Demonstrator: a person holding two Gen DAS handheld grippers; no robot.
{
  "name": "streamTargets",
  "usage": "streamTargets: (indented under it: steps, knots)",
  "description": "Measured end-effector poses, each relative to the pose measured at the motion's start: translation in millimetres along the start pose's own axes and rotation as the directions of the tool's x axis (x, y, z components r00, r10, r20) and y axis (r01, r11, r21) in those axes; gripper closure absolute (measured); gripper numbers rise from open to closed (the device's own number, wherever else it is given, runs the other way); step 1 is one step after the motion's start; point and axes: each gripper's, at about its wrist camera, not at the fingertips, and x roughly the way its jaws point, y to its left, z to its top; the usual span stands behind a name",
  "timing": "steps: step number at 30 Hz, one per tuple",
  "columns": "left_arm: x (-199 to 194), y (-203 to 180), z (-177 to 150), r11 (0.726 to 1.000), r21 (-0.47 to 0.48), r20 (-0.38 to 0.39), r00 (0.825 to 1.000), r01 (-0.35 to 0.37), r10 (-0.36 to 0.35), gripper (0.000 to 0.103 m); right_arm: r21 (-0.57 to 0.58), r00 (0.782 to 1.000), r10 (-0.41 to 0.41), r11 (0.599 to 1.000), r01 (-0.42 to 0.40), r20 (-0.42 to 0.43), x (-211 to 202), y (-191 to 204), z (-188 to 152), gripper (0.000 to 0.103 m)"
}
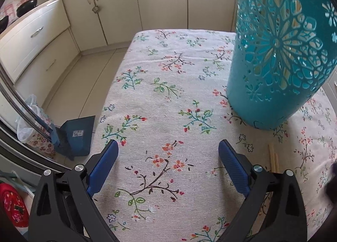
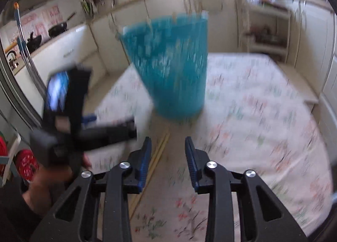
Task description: Organize utensils
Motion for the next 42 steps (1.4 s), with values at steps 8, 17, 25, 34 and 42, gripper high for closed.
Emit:
streamTargets:
  steps: [8,17,25,34,42]
  knots:
    - [-4,5,-1,1.000,-0.028,0.013,1.000,0.007,-0.006,0.011,-0.034,0.997,-0.041,0.999,0.039,-0.071,42,14,1,0.075]
    - [-4,6,-1,0.999,-0.035,0.014,1.000,0.018,-0.017,0.011,-0.058,0.992,-0.086,0.995,0.081,-0.087,48,11,-14,0.080]
    - [-3,6,-1,0.999,-0.031,0.008,1.000,0.014,-0.014,0.011,-0.162,0.988,-0.124,0.981,0.108,-0.091,44,14,-21,0.087]
    - [-15,-20,-9,0.989,0.125,0.021,0.996,0.083,-0.086,0.011,-0.171,0.980,-0.184,0.971,0.169,-0.074,46,-28,-10,0.093]
    - [-25,-51,-13,0.980,0.125,-0.030,0.988,0.157,-0.154,0.011,-0.051,0.994,-0.069,0.997,0.065,-0.090,41,-48,-9,0.092]
